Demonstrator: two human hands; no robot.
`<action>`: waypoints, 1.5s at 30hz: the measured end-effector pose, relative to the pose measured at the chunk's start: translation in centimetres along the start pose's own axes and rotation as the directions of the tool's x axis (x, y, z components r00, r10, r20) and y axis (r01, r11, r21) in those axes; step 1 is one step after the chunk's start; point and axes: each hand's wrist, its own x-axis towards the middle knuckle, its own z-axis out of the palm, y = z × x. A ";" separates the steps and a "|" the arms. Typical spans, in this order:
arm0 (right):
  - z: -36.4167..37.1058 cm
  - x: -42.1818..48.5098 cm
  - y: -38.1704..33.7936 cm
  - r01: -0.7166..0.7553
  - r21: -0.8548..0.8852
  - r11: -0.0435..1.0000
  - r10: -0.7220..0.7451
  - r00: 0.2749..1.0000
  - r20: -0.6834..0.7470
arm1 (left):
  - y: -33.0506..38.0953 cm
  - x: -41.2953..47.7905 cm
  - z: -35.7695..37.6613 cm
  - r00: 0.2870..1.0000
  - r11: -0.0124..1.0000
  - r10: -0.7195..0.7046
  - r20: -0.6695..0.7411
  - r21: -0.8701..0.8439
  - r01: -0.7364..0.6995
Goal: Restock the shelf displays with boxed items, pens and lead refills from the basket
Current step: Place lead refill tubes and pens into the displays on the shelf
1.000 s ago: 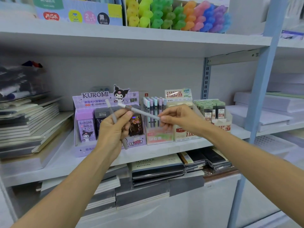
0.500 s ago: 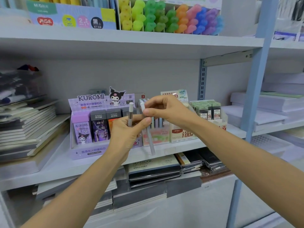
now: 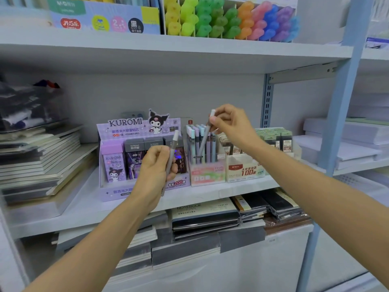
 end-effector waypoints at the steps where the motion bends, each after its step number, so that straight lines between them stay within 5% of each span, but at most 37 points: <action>1: 0.7 -0.2 0.6 -0.007 -0.033 0.999 0.008 1.000 0.013 | -0.1 0.0 -0.1 1.000 1.000 -0.009 -0.009 -0.021 0.009; 11: 1.4 0.8 1.8 0.036 -0.159 0.987 -0.006 0.982 0.187 | -0.4 0.5 -1.3 0.995 0.988 -0.064 0.074 -0.138 0.074; 14: 2.2 0.7 2.0 0.033 -0.103 0.994 -0.020 0.993 0.120 | -0.5 0.5 -1.2 0.994 0.983 -0.059 0.093 -0.170 0.074; 21: 3.4 0.1 2.1 0.101 -0.361 0.927 -0.099 0.995 0.022 | -0.6 0.0 -1.1 0.993 0.972 -0.053 0.110 -0.223 0.076; 24: 2.9 -0.6 0.9 0.071 -0.083 0.994 -0.070 0.997 0.019 | -0.6 0.0 -0.9 0.993 0.968 -0.054 0.108 -0.238 0.078; 26: 2.4 -1.3 0.1 -0.006 0.165 0.986 -0.027 0.981 0.192 | -0.5 -0.1 -0.4 0.992 0.966 -0.055 0.111 -0.245 0.081; 28: 2.4 -2.1 -0.2 -0.030 0.229 0.973 -0.047 0.944 0.325 | -0.5 -0.1 0.1 0.992 0.964 -0.061 0.113 -0.252 0.088; 32: 2.1 -2.6 -0.4 -0.056 0.307 0.950 -0.035 0.958 0.284 | -0.4 -0.5 1.1 0.987 0.962 -0.060 0.152 -0.255 0.098; 40: 1.2 -3.1 -0.9 -0.086 0.346 0.934 -0.022 0.955 0.297 | 0.1 -1.0 2.2 0.997 0.992 0.013 0.080 -0.125 -0.003; 43: 0.0 -2.6 -1.6 -0.057 0.311 0.949 -0.020 0.971 0.240 | -0.2 -1.0 2.1 0.986 0.977 0.156 0.052 0.136 -0.162; 45: -1.3 -1.6 -2.0 -0.034 0.268 0.963 0.005 0.994 0.105 | -0.6 -1.1 1.7 0.950 0.862 0.307 0.063 0.403 -0.306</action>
